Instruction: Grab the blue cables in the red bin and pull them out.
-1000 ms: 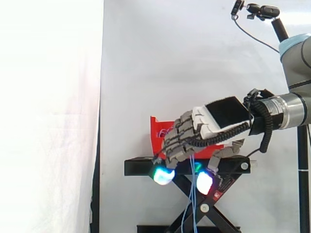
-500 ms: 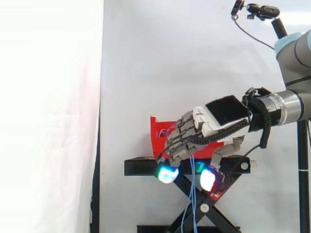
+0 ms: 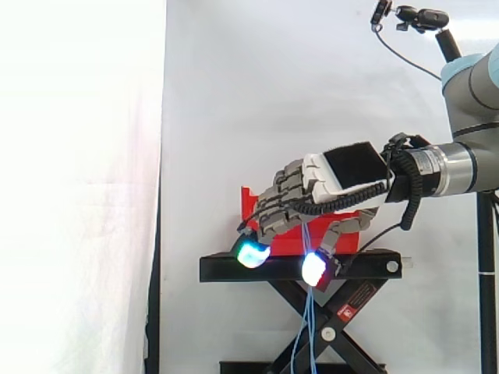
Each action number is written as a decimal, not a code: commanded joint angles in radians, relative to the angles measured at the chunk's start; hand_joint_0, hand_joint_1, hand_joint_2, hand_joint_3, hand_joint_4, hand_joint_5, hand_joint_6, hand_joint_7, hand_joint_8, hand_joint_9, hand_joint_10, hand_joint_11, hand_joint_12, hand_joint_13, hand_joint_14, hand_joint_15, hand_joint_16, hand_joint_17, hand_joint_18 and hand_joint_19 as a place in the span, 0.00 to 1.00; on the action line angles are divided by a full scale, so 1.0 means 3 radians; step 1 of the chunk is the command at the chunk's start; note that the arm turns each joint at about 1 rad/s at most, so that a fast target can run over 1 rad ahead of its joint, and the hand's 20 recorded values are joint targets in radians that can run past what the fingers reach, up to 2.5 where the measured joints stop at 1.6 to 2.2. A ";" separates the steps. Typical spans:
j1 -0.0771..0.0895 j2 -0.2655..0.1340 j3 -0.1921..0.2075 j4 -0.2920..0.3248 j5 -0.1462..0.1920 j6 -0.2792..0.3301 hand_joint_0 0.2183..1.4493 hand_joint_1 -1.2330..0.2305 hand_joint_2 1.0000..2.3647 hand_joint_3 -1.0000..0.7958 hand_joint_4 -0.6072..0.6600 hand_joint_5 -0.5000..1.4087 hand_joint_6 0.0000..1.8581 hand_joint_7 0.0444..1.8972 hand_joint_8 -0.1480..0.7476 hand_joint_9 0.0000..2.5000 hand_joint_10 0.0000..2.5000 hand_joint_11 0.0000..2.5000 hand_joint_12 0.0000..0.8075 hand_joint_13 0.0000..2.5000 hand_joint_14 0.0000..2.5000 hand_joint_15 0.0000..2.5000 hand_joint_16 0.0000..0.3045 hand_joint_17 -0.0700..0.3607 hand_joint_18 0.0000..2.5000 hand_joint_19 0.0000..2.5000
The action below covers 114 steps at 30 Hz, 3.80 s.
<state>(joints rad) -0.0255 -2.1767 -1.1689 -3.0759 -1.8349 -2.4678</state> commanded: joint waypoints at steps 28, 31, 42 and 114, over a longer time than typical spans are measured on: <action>-0.0186 -0.0087 0.0000 -0.0403 -0.0091 -0.0039 0.47 0.17 0.00 0.00 0.63 0.58 0.01 0.31 0.43 0.30 0.01 0.35 0.43 0.27 0.01 0.24 0.17 0.43 0.25 0.33; -0.0207 -0.0082 -0.0005 -0.0418 -0.0096 -0.0004 0.47 0.17 0.00 0.00 0.63 0.58 0.01 0.31 0.43 0.31 0.01 0.35 0.43 0.27 0.01 0.24 0.17 0.43 0.25 0.33; -0.0248 -0.0082 0.0000 -0.0469 -0.0142 -0.0137 0.48 0.15 0.00 0.00 0.56 0.59 0.01 0.31 0.42 0.31 0.01 0.34 0.42 0.27 0.01 0.24 0.17 0.43 0.25 0.33; -0.0329 -0.0077 0.0240 -0.0607 -0.0158 -0.0786 0.28 0.05 0.00 0.00 0.55 0.50 0.16 0.29 0.45 0.27 0.01 0.35 0.48 0.26 0.01 0.22 0.20 0.49 0.28 0.31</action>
<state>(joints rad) -0.1220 -2.1999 -1.0971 -3.2582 -1.8822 -2.6966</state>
